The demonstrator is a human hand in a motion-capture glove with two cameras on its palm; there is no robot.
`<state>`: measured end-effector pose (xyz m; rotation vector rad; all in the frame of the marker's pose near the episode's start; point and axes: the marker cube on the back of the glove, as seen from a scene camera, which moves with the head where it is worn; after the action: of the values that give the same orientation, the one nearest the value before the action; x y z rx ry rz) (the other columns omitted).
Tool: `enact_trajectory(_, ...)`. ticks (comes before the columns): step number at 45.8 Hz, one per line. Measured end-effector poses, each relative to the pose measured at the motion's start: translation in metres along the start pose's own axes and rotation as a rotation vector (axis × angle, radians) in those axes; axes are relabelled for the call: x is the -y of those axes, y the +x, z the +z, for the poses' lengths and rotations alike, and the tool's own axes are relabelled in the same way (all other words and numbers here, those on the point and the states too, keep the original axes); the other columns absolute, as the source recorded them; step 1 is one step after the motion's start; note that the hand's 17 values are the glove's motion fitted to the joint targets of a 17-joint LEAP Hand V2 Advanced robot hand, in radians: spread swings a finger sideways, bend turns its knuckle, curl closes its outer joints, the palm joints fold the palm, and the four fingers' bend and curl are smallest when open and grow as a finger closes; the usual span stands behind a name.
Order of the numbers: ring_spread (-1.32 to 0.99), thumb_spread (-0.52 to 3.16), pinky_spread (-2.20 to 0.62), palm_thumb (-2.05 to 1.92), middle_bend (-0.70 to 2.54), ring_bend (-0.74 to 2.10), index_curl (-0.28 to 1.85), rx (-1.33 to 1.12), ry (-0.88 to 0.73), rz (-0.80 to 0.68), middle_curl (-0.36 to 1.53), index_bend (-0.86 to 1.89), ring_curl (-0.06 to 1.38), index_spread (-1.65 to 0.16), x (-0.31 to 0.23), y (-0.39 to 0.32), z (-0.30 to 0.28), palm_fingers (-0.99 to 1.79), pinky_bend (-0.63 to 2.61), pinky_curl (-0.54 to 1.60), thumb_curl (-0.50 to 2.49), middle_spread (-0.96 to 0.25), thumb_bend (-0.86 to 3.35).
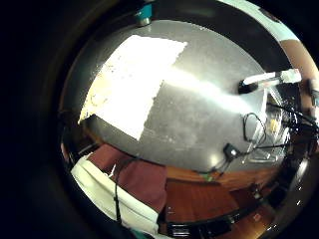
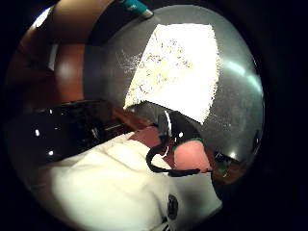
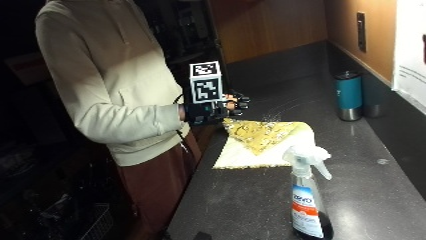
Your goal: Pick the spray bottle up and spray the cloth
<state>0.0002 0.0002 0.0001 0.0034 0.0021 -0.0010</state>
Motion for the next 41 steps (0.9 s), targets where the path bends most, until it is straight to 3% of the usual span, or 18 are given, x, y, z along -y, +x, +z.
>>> enact_trajectory(13,0.06,0.83,0.18,0.60,0.18,0.19,0.19,0.011,0.065,-0.010,0.12,0.23,0.07,-0.35,-0.007,0.008,-0.004,0.10,0.37,0.18,0.22,0.00,0.25)
enact_trajectory(26,0.05,0.96,0.19,0.66,0.18,0.21,0.25,0.068,0.240,0.042,0.18,0.18,0.13,-0.38,-0.015,0.030,-0.014,0.11,0.37,0.24,0.29,-0.01,0.14)
enact_trajectory(41,0.02,1.00,0.16,0.69,0.19,0.33,0.21,0.244,0.555,0.223,0.23,0.08,0.20,-0.35,-0.023,0.089,-0.025,0.06,0.46,0.30,0.34,-0.01,0.03)
